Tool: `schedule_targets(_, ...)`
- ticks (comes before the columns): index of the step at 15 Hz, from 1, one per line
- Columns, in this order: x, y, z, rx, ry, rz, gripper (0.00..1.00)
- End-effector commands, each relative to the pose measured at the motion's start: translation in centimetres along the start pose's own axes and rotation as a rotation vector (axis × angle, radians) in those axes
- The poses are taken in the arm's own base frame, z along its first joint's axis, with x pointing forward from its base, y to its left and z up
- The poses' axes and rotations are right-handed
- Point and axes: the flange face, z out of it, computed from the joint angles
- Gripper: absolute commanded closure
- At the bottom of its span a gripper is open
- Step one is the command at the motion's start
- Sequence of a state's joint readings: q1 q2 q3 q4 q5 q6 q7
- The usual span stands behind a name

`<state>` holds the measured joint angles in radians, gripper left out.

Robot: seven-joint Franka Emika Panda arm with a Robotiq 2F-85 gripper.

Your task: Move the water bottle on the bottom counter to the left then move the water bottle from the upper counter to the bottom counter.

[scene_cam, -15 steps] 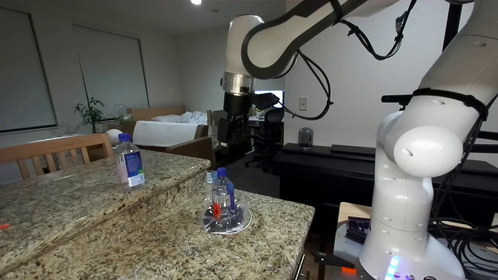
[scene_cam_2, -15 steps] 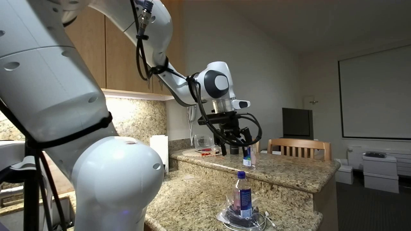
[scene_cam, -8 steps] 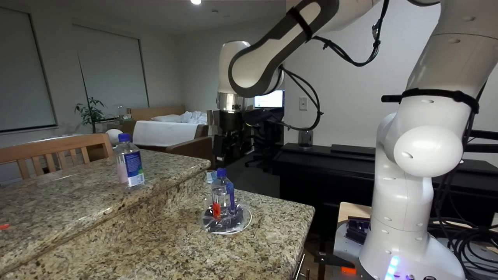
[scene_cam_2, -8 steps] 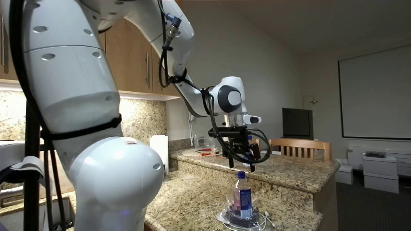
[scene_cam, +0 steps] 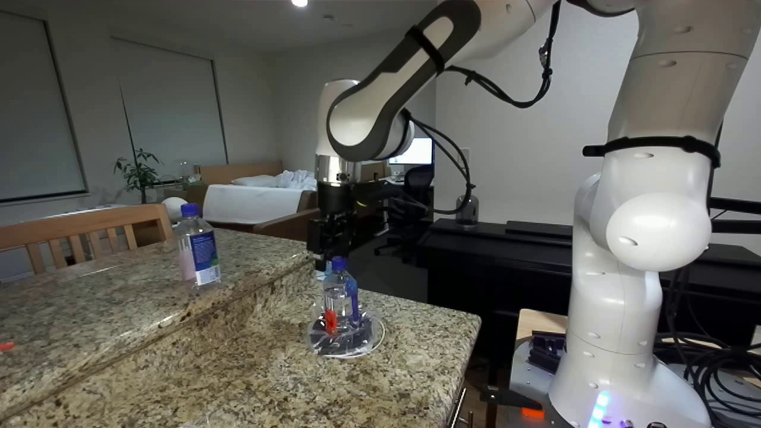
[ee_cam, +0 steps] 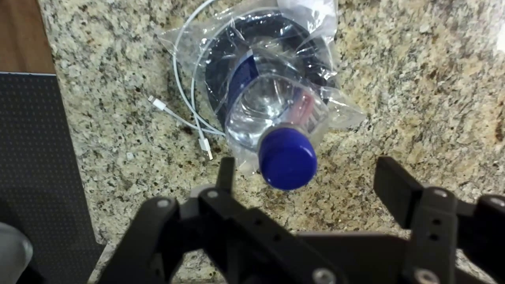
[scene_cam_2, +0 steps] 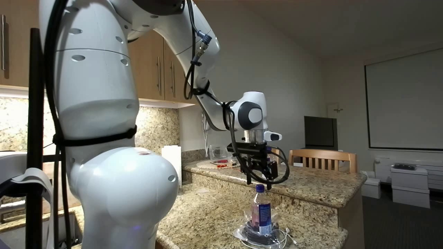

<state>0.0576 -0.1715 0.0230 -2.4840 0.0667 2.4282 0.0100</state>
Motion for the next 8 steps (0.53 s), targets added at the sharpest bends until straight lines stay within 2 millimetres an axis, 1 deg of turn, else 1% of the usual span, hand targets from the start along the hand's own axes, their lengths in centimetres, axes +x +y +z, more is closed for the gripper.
schedule_targets(1, 1.1, 0.1, 0.9, -0.058, -0.014, 0.008, 0.40)
schedule_targets(6, 1.3, 0.5, 2.1, -0.114, -0.039, 0.014, 0.74)
schedule_targets(7, 1.4, 0.5, 2.1, -0.116, -0.041, 0.014, 0.80)
schedule_targets(8, 1.6, 0.2, 1.6, -0.121, -0.034, 0.007, 0.86)
